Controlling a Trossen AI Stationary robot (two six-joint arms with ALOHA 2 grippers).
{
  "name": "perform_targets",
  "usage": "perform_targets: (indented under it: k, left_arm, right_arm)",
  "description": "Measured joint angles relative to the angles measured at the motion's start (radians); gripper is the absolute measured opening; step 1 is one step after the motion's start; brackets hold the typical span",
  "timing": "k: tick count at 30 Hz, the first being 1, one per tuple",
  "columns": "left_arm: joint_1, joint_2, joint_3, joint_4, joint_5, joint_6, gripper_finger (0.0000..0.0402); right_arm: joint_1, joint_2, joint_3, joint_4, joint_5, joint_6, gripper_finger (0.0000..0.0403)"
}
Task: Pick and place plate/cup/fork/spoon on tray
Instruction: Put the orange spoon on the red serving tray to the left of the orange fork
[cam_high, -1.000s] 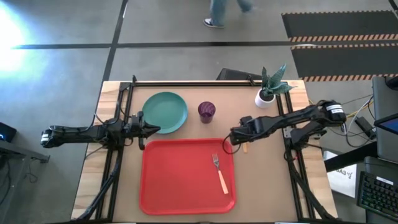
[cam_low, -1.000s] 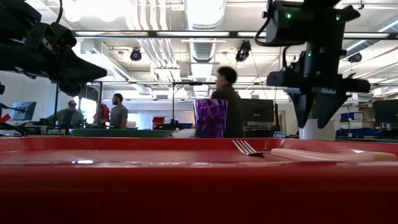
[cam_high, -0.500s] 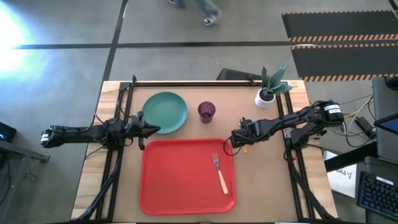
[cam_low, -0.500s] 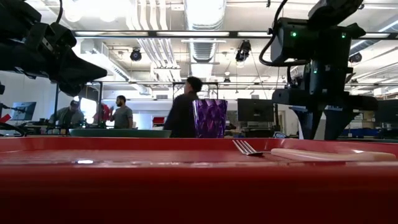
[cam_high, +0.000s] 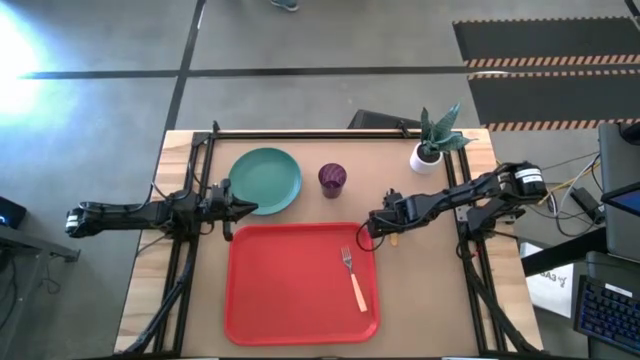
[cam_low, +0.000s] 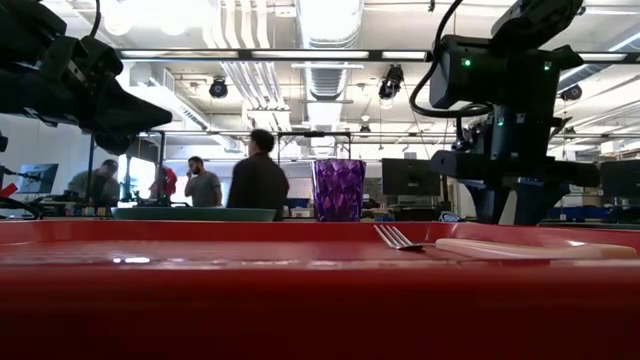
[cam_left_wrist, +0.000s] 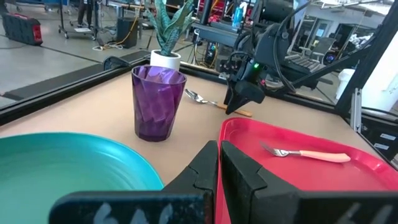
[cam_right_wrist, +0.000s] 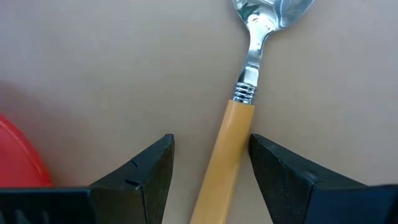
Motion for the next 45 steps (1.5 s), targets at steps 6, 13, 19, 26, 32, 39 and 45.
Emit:
perform_targets:
  k: [6,13,19,26,32,39,45]
  left_arm:
    - [0.0,0.0,0.0,-0.001,0.0,0.0,0.0]
    - [0.0,0.0,0.0,-0.001,0.0,0.0,0.0]
    - [0.0,0.001,0.0,-0.001,0.0,0.0,0.0]
    - [0.0,0.001,0.0,-0.001,0.0,0.0,0.0]
    - [0.0,0.001,0.0,-0.001,0.0,0.0,0.0]
    - [0.0,0.001,0.0,-0.001,0.0,0.0,0.0]
    - [0.0,0.0,0.0,-0.001,0.0,0.0,0.0]
  right_arm:
    - [0.0,0.023,0.0,-0.001,-0.001,0.021,0.018]
    - [-0.002,-0.019,-0.004,-0.032,-0.013,0.025,0.0039]
    - [0.007,-0.049,0.013,-0.02,-0.035,0.014,0.0033]
    - [0.05,-0.113,0.244,-0.226,0.017,-0.069,0.0033]
    - [0.188,-0.124,0.57,-0.359,0.166,-0.138,0.0033]
    - [0.46,0.015,0.872,-0.362,0.394,-0.116,0.0033]
    - [0.6,0.232,1.07,-0.367,0.429,0.017,0.0033]
